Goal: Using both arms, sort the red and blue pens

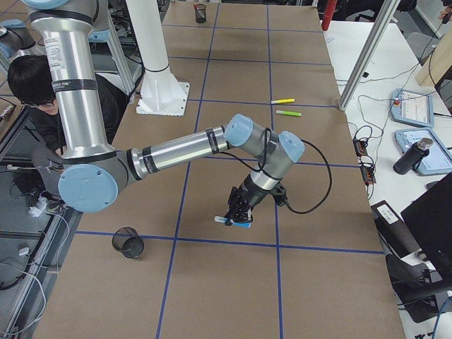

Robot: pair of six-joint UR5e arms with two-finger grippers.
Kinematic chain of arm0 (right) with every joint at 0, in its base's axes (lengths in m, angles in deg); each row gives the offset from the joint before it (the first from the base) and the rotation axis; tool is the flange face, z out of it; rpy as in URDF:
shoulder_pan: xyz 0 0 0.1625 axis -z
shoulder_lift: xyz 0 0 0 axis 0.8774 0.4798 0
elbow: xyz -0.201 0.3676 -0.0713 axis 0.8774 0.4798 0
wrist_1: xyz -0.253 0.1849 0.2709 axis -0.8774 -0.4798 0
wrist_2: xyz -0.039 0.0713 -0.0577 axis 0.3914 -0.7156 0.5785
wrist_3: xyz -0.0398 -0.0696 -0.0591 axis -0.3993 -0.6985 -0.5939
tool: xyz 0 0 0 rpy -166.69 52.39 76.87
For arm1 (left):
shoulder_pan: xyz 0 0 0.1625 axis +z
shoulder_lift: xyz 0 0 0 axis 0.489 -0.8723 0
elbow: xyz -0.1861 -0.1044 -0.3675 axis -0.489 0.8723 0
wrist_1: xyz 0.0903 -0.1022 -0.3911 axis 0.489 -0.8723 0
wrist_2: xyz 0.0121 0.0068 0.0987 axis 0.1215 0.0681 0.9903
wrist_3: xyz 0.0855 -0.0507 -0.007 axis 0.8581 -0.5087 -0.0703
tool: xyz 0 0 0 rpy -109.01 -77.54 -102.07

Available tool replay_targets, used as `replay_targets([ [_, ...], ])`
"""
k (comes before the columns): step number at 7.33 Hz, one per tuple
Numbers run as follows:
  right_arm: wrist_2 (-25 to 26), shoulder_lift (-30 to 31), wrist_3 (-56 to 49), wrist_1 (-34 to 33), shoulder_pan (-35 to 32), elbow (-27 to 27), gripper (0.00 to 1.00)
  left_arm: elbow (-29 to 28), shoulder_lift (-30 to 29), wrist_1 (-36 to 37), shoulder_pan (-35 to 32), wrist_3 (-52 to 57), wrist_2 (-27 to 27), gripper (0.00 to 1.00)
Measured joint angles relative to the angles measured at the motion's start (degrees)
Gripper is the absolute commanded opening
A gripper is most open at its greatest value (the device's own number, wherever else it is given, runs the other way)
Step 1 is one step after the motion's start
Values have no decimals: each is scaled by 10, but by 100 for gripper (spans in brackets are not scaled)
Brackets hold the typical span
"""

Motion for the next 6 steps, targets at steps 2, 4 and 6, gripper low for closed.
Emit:
replay_targets([
  [2,-31,60,4,-2,-7,2,0,34,-67,-6,0,-45,4,100],
  [4,-62,128,2,-2,-43,3,0,68,-113,-26,1,-70,13,100],
  [6,-75,182,-2,-3,-84,1,0,82,-130,-86,2,-78,31,100],
])
